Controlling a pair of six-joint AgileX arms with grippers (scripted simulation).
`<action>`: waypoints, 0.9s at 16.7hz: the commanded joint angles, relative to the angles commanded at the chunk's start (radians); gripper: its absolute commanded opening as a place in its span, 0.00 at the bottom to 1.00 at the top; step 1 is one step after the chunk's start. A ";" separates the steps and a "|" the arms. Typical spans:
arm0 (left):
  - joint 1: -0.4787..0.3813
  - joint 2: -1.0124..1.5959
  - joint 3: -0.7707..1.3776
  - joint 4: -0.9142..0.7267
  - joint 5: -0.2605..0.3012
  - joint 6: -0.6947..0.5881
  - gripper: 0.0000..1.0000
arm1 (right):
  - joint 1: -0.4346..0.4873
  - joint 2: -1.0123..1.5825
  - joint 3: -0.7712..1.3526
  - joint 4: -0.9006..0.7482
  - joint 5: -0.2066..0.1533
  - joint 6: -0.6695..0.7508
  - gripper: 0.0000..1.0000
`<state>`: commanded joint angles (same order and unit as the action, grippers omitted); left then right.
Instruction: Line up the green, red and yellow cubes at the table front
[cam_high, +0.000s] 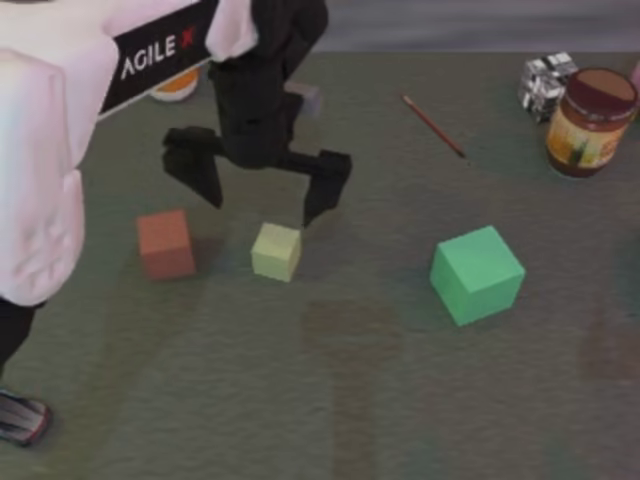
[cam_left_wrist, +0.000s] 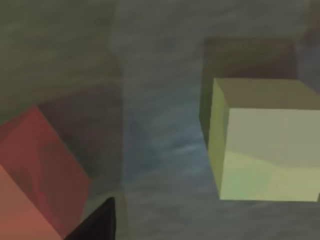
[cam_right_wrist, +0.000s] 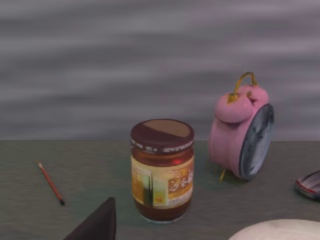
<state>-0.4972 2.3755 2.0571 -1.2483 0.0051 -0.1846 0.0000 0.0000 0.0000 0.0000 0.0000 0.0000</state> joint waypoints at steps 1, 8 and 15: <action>-0.002 0.010 0.010 -0.005 0.000 -0.001 1.00 | 0.000 0.000 0.000 0.000 0.000 0.000 1.00; 0.002 0.013 -0.007 0.014 0.000 0.002 1.00 | 0.000 0.000 0.000 0.000 0.000 0.000 1.00; 0.000 0.094 -0.170 0.265 0.001 0.002 1.00 | 0.000 0.000 0.000 0.000 0.000 0.000 1.00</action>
<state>-0.4976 2.4694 1.8867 -0.9828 0.0060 -0.1830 0.0000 0.0000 0.0000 0.0000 0.0000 0.0000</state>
